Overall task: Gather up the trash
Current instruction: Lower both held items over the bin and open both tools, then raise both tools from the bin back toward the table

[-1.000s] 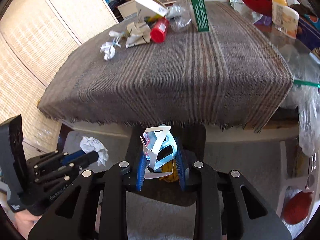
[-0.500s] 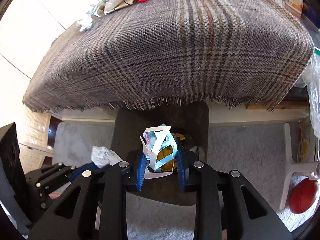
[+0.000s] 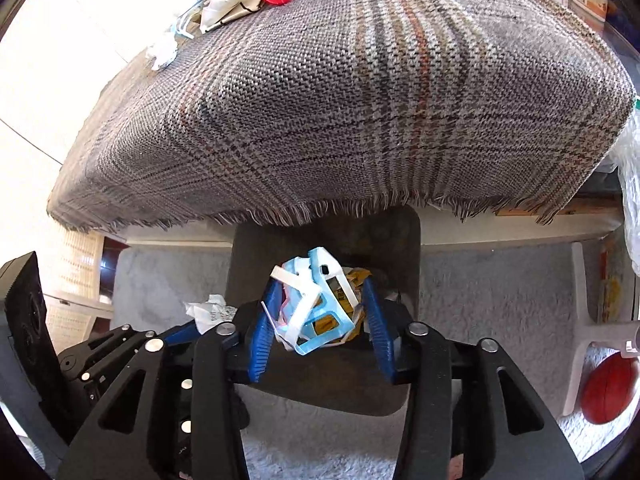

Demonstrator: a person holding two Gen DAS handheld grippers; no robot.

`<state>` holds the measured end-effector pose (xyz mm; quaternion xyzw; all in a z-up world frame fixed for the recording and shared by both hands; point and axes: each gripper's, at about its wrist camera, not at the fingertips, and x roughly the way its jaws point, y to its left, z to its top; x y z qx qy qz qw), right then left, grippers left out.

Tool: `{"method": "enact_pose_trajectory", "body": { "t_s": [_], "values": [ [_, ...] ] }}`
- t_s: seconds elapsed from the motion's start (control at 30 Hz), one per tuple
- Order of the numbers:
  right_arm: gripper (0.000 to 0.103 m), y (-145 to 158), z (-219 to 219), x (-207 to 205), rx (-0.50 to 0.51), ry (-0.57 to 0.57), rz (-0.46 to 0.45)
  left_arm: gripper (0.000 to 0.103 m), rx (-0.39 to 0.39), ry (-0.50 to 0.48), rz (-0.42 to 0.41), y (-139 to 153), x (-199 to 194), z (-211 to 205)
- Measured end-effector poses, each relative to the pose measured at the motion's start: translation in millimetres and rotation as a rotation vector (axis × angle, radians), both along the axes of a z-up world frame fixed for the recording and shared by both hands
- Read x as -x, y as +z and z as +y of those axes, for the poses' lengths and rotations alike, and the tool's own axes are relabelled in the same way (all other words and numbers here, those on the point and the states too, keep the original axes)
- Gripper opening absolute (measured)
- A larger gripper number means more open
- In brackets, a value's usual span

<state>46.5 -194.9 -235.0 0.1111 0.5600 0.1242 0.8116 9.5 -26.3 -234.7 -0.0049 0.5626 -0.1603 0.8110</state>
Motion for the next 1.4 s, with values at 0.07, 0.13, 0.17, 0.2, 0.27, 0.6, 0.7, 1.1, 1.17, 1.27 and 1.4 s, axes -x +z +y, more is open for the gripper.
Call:
{"method": "enact_pose_trajectory", "body": {
  "t_s": [0.07, 0.13, 0.17, 0.2, 0.27, 0.6, 0.7, 1.1, 1.17, 1.27, 1.4],
  "values": [
    [0.059, 2.0, -3.3, 1.4, 0.002, -0.004, -0.006, 0.046, 0.004, -0.002, -0.008, 3.2, 1.0, 1.0],
    [0.064, 2.6, -7.3, 3.2, -0.01, -0.012, -0.005, 0.054, 0.005, -0.008, -0.021, 6.3, 4.2, 1.5],
    [0.065, 3.6, -7.4, 3.3, -0.013, -0.017, -0.004, 0.056, 0.003, -0.009, -0.025, 7.1, 5.7, 2.1],
    [0.069, 4.7, -9.2, 3.6, -0.012, -0.023, -0.005, 0.061, 0.001, -0.008, -0.029, 7.8, 7.7, 3.1],
    [0.073, 7.0, -11.9, 5.4, 0.0, -0.03, -0.012, 0.066, -0.005, -0.008, -0.037, 9.9, 12.5, 6.7],
    [0.1, 27.2, -44.9, 14.8, 0.053, -0.105, -0.058, 0.095, -0.02, 0.018, -0.119, 33.9, 23.4, 20.9],
    [0.1, 31.5, -44.1, 14.2, 0.034, -0.1, -0.05, 0.095, -0.005, 0.021, -0.13, 41.4, 23.5, 21.7],
    [0.1, 88.3, -45.0, 16.8, 0.064, -0.104, -0.159, 0.095, -0.003, 0.038, -0.187, 85.8, 17.4, 27.3],
    [0.1, 96.3, -47.6, 14.4, 0.07, -0.107, -0.171, 0.095, 0.011, 0.053, -0.188, 93.0, 10.9, 32.1],
    [0.1, 107.2, -50.6, 7.6, 0.079, -0.111, -0.194, 0.095, 0.006, 0.071, -0.194, 103.0, -2.1, 38.1],
    [0.1, 118.5, -55.5, -10.7, 0.079, -0.129, -0.208, 0.095, -0.015, 0.101, -0.22, 119.5, -24.5, 46.5]
  ]
}}
